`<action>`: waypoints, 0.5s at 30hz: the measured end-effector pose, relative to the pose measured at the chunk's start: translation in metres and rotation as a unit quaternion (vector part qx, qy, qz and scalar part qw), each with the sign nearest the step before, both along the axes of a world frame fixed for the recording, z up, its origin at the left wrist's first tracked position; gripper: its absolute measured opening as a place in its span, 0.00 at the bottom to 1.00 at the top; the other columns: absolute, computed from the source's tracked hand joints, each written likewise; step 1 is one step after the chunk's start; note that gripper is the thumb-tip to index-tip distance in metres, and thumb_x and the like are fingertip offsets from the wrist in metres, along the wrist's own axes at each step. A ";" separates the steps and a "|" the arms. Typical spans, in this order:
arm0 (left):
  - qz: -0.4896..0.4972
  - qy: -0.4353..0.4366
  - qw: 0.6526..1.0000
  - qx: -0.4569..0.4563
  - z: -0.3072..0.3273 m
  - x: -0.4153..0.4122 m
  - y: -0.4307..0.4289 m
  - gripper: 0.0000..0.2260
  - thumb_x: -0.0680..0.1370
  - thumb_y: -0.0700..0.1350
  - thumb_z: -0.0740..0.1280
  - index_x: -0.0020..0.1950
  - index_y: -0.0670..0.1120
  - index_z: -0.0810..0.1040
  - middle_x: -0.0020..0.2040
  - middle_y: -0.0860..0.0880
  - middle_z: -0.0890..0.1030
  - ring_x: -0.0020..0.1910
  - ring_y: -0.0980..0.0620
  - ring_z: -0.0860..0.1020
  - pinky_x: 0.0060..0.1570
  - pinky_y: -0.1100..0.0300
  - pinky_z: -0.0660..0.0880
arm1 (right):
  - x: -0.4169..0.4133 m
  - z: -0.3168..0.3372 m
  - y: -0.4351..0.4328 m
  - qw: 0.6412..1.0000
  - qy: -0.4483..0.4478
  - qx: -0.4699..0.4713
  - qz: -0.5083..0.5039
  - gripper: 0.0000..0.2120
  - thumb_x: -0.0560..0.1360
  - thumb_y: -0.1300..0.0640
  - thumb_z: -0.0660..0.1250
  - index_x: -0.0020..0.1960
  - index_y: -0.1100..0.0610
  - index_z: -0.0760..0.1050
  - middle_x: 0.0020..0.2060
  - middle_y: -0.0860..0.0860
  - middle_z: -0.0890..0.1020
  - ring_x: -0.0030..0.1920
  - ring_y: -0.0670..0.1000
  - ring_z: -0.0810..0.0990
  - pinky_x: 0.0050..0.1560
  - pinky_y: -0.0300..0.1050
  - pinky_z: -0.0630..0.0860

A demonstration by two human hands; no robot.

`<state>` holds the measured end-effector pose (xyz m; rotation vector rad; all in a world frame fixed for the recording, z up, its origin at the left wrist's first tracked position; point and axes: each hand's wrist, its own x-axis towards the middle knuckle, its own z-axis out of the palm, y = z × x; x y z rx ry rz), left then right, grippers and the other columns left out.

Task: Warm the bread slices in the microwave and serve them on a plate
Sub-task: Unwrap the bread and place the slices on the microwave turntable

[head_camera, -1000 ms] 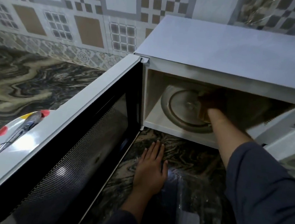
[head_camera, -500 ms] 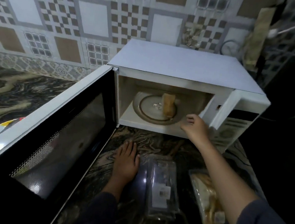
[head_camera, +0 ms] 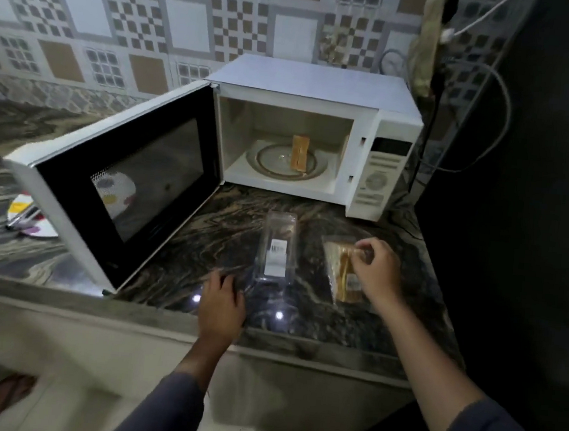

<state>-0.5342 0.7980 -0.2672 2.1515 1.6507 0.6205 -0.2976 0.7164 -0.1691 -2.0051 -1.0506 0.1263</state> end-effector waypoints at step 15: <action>-0.087 -0.178 0.931 -0.306 0.033 0.105 -0.079 0.18 0.77 0.42 0.64 0.65 0.40 0.70 0.58 0.44 0.77 0.53 0.48 0.76 0.51 0.58 0.72 | 0.002 -0.051 -0.061 0.965 -0.073 -0.203 0.146 0.11 0.75 0.64 0.62 0.54 0.56 0.79 0.52 0.50 0.78 0.53 0.49 0.77 0.52 0.38 0.72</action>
